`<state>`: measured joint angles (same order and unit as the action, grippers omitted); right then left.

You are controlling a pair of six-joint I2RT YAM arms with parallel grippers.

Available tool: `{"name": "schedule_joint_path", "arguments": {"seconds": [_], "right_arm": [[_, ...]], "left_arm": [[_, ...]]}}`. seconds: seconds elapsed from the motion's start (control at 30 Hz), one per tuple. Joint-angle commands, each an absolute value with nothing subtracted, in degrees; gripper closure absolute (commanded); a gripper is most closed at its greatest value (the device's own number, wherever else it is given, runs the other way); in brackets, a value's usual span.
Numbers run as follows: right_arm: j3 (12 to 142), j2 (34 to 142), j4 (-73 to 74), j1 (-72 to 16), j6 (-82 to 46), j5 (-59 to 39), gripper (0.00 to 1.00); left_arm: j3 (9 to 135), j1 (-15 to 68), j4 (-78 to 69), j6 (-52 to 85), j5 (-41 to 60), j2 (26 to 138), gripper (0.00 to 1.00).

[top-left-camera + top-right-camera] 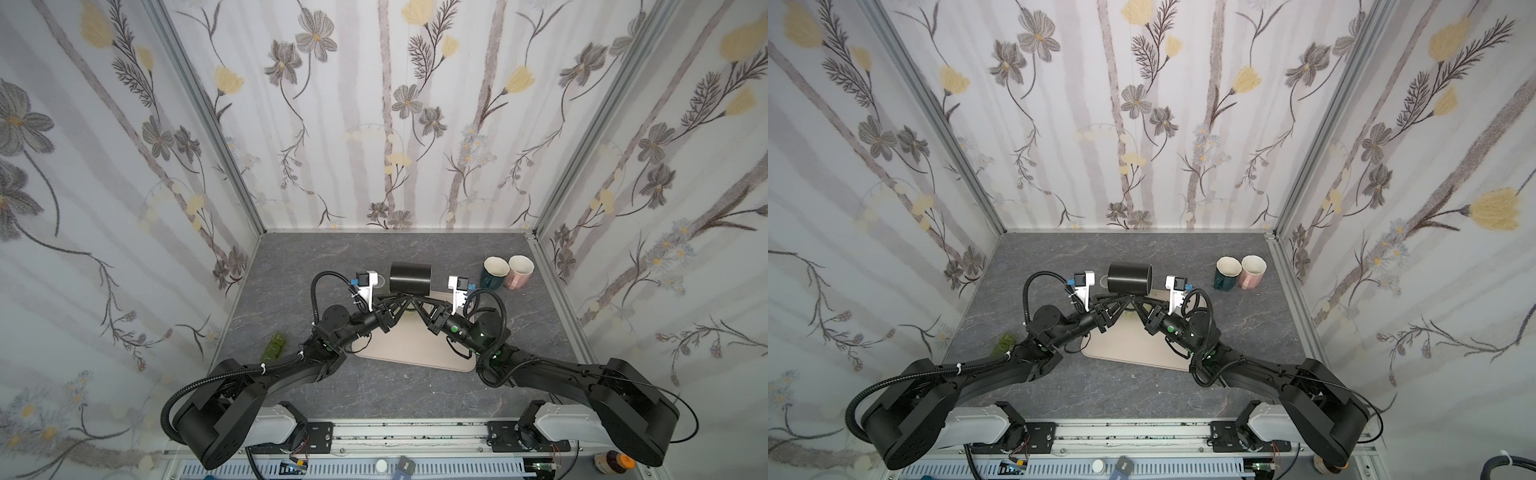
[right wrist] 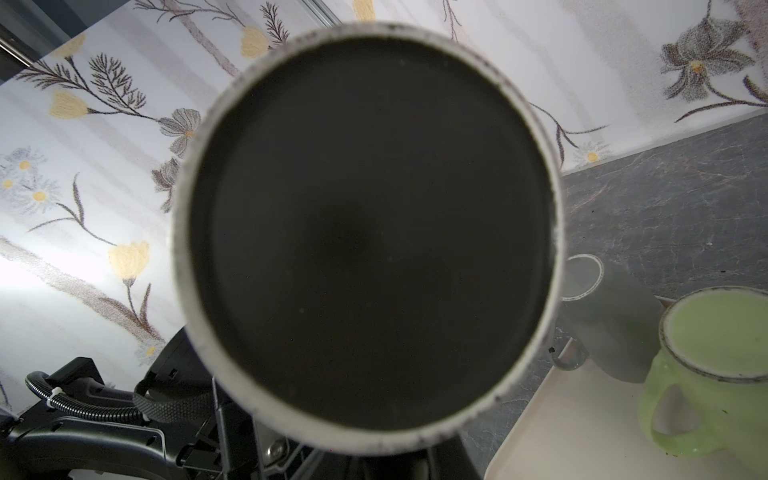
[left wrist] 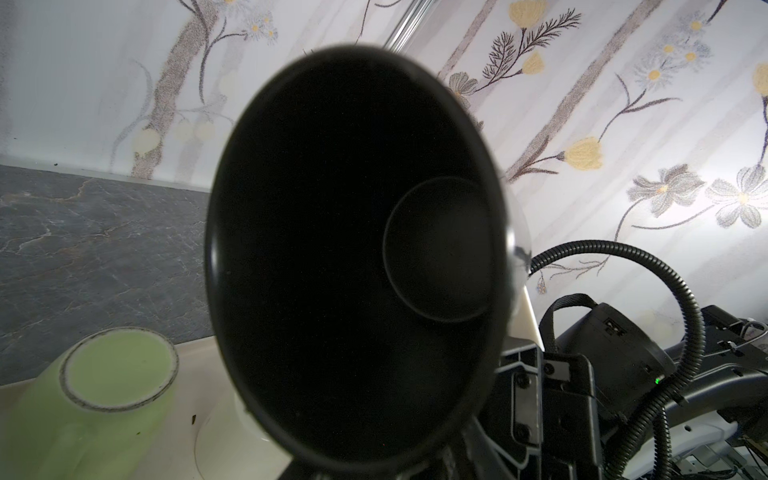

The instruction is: Turn the mug right side up

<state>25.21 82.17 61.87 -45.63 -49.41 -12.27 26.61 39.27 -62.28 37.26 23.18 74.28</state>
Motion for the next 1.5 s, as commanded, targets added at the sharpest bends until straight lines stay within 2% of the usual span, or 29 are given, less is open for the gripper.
{"name": "schedule_joint_path", "arguments": {"seconds": [0.0, 0.47, 0.5, 0.57, 0.6, 1.0, 1.2, 1.37, 1.47], "right_arm": [[25.27, 82.52, 62.55, -45.79, -48.78, -21.95, 1.0], [25.44, 85.13, 63.86, -45.36, -49.58, -23.05, 1.0], [25.4, 85.17, 63.56, -45.35, -49.4, -23.03, 1.0], [25.35, 85.08, 62.88, -45.31, -49.07, -22.9, 1.0], [25.41, 84.99, 62.4, -45.28, -48.83, -22.7, 1.0], [25.79, 83.32, 57.03, -45.29, -45.7, -20.81, 0.99], [25.69, 83.49, 58.48, -45.27, -45.79, -20.97, 0.88], [25.23, 83.85, 60.37, -45.27, -46.4, -21.45, 0.73], [25.11, 83.67, 60.55, -45.26, -46.49, -21.36, 0.59]], "left_arm": [[27.8, 39.2, -66.88, 36.45, 24.59, 74.62, 0.7], [29.26, 38.96, -65.11, 36.22, 26.92, 74.56, 0.84], [29.51, 38.99, -64.95, 36.13, 26.98, 74.61, 0.86], [29.95, 39.01, -62.7, 35.95, 26.99, 74.52, 0.98], [30.15, 38.94, -62.0, 35.97, 26.75, 74.53, 1.0], [30.85, 38.85, -56.6, 34.11, 25.39, 73.15, 1.0], [30.24, 38.98, -56.32, 34.32, 22.79, 73.31, 1.0], [30.49, 38.94, -55.51, 34.45, 21.89, 74.16, 1.0], [30.5, 38.94, -54.98, 34.37, 21.1, 74.43, 1.0]]}}
